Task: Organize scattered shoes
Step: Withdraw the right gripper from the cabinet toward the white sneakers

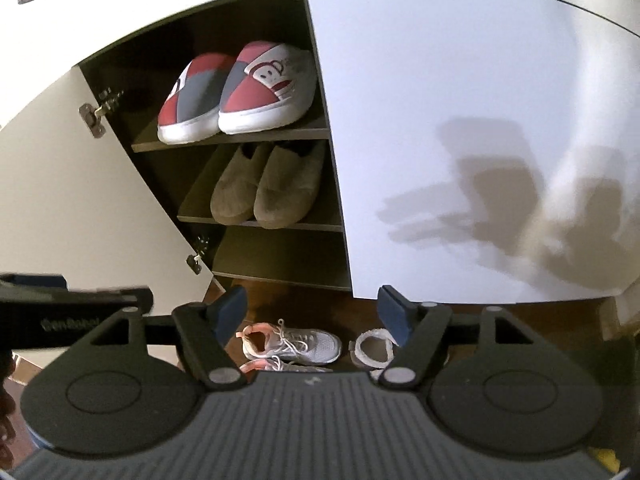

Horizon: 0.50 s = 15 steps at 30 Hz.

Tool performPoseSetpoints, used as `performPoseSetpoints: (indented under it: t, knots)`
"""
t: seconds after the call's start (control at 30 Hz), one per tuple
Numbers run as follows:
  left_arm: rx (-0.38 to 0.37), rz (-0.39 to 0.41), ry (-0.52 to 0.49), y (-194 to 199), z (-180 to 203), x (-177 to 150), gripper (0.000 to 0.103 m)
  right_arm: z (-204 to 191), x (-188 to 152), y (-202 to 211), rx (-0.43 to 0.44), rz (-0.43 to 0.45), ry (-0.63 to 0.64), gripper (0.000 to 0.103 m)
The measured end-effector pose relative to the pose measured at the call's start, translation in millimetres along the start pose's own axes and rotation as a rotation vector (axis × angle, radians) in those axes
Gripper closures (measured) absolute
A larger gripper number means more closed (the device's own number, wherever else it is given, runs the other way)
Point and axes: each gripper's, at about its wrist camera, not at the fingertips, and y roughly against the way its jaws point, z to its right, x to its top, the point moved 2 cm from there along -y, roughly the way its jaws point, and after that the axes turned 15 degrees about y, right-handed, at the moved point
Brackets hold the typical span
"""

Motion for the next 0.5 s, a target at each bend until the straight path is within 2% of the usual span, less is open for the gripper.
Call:
performPoseSetpoints:
  t: [0.3, 0.5]
  knots:
    - [-0.041, -0.004, -0.003, 36.5, -19.6, -9.7, 0.011, -25.3, -16.1, 34.9, -0.065, 0.021, -0.069, 0.032]
    - [-0.049, 0.034, 0.003, 66.5, -35.8, -8.1, 0.011, -36.6, -13.5, 74.1, -0.100, 0.091, -0.093, 0.030]
